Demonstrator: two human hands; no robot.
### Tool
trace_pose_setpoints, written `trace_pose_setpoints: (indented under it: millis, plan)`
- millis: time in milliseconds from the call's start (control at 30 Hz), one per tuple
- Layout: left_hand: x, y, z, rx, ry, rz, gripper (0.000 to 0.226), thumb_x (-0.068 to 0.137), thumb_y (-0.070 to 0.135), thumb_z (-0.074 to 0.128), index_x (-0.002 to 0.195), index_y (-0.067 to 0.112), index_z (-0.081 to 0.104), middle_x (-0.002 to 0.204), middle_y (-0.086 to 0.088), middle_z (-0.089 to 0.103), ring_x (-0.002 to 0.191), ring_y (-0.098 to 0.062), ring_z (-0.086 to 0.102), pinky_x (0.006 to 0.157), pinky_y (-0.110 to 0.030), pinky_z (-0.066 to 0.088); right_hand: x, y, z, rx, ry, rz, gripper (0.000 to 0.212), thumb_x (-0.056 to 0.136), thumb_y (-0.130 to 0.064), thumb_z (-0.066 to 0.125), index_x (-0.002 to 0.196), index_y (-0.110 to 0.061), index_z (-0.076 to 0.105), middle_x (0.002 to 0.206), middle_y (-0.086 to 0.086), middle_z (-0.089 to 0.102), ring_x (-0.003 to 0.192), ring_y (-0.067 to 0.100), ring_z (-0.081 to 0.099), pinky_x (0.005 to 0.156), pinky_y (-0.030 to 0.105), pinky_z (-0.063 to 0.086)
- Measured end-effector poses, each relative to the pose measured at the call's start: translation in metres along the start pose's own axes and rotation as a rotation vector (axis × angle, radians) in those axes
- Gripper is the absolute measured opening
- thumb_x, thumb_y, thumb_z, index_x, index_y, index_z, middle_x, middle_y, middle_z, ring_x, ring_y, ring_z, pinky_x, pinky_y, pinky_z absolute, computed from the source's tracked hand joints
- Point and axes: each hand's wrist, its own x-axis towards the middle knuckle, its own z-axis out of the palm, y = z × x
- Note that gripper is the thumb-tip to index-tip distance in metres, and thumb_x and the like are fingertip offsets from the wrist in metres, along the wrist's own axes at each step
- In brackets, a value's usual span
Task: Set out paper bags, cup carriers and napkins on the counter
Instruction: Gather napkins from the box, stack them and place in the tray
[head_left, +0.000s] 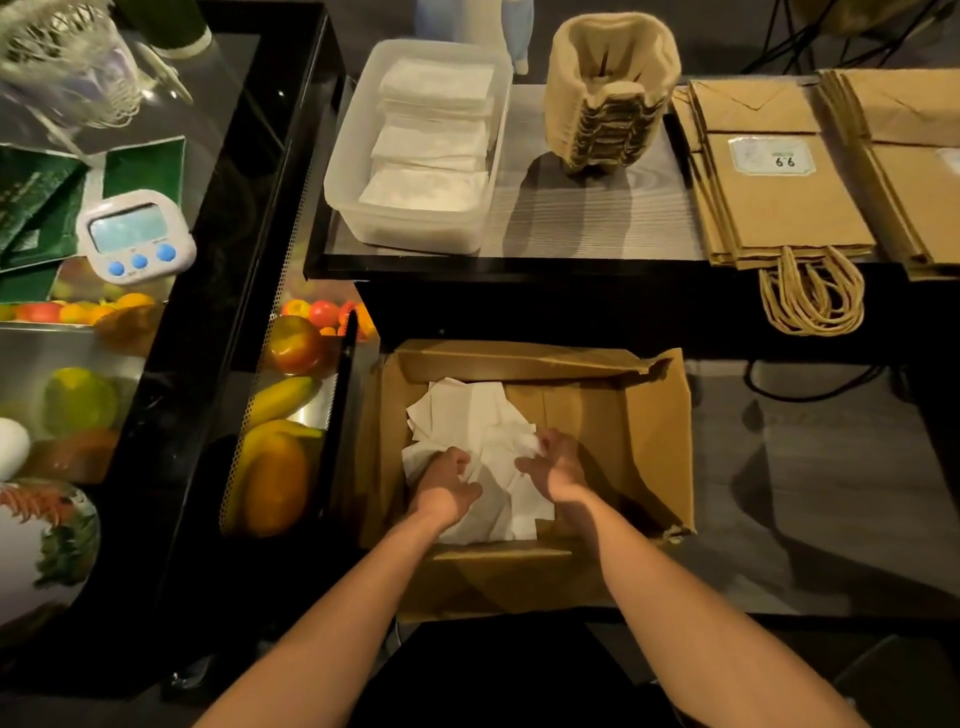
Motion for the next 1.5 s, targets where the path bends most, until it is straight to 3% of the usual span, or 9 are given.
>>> trace_pose_setpoints:
  millis: [433,600,733,867,1067,1167,1267,1333,1500]
  plan:
    - [-0.002,0.008,0.008,0.13,-0.019,0.128,0.029,0.097,0.029,0.068,0.123,0.017,0.064,0.123,-0.001,0.065,0.099,-0.013,0.055,0.089,-0.026,0.047,-0.001,0.003,-0.018,0.0,-0.048,0.042,0.061,0.095,-0.027,0.07,0.149,-0.02,0.043,0.152,0.008,0.047,0.135,0.032,0.049,0.107,0.043,0.046]
    - [-0.002,0.009,-0.003,-0.234,0.096,0.092,0.026,0.098,0.023,0.065,0.124,0.02,0.061,0.113,0.006,0.062,0.091,-0.007,0.054,0.079,-0.025,0.046,0.003,-0.002,-0.033,0.328,0.005,0.167,0.064,0.092,-0.022,0.075,0.147,-0.017,0.043,0.138,0.01,0.055,0.127,0.033,0.054,0.101,0.048,0.048]
    - [-0.008,0.011,-0.01,-0.793,-0.045,-0.058,0.031,0.094,0.03,0.064,0.122,0.018,0.059,0.125,-0.003,0.064,0.116,-0.024,0.056,0.095,-0.042,0.046,-0.002,-0.003,-0.044,0.746,-0.192,0.229,0.047,0.088,-0.017,0.077,0.13,-0.014,0.059,0.116,0.011,0.071,0.104,0.028,0.069,0.084,0.039,0.059]
    - [-0.01,0.014,-0.011,-0.978,-0.171,-0.075,0.027,0.097,0.024,0.058,0.121,0.014,0.063,0.122,-0.015,0.071,0.116,-0.035,0.064,0.101,-0.051,0.048,-0.005,-0.006,-0.051,0.973,-0.408,0.149,0.046,0.086,-0.012,0.072,0.13,-0.008,0.06,0.116,0.011,0.073,0.107,0.025,0.07,0.081,0.033,0.061]
    - [-0.011,0.018,-0.004,-0.963,-0.253,-0.033,0.051,0.097,0.054,0.059,0.137,0.021,0.058,0.133,-0.008,0.067,0.123,-0.029,0.062,0.1,-0.047,0.052,-0.007,-0.014,-0.031,-0.007,-0.171,-0.036,0.062,0.09,-0.031,0.076,0.144,-0.021,0.047,0.135,0.002,0.058,0.116,0.022,0.058,0.092,0.038,0.056]
    - [-0.011,0.02,-0.004,-0.986,-0.177,-0.103,0.041,0.093,0.039,0.072,0.125,0.019,0.058,0.126,0.004,0.063,0.115,-0.017,0.056,0.104,-0.04,0.041,-0.015,-0.021,-0.033,-0.038,-0.112,-0.118,0.054,0.096,-0.028,0.069,0.145,-0.024,0.045,0.137,0.0,0.055,0.12,0.022,0.057,0.081,0.031,0.053]
    - [-0.003,0.017,-0.003,-0.972,-0.056,-0.138,0.015,0.095,0.022,0.072,0.108,0.026,0.066,0.115,0.001,0.07,0.101,-0.016,0.062,0.086,-0.038,0.051,-0.02,-0.021,-0.037,-0.056,-0.027,-0.183,0.035,0.099,-0.028,0.064,0.132,-0.025,0.054,0.13,-0.002,0.057,0.116,0.019,0.058,0.077,0.025,0.05]
    - [-0.002,0.018,-0.005,-0.941,0.004,-0.121,0.015,0.096,0.023,0.07,0.11,0.027,0.069,0.119,-0.003,0.072,0.107,-0.023,0.066,0.093,-0.045,0.054,-0.023,-0.022,-0.041,-0.041,0.0,-0.231,0.017,0.1,-0.029,0.063,0.116,-0.029,0.059,0.117,-0.006,0.061,0.105,0.015,0.058,0.068,0.02,0.046]
    - [-0.001,0.024,-0.007,-0.748,0.062,-0.029,0.019,0.099,0.028,0.066,0.117,0.022,0.065,0.109,0.003,0.066,0.094,-0.015,0.06,0.079,-0.036,0.05,-0.028,-0.038,-0.061,-0.171,-0.183,-0.421,0.011,0.099,-0.033,0.064,0.108,-0.037,0.061,0.111,-0.017,0.056,0.102,0.007,0.056,0.077,0.021,0.047]
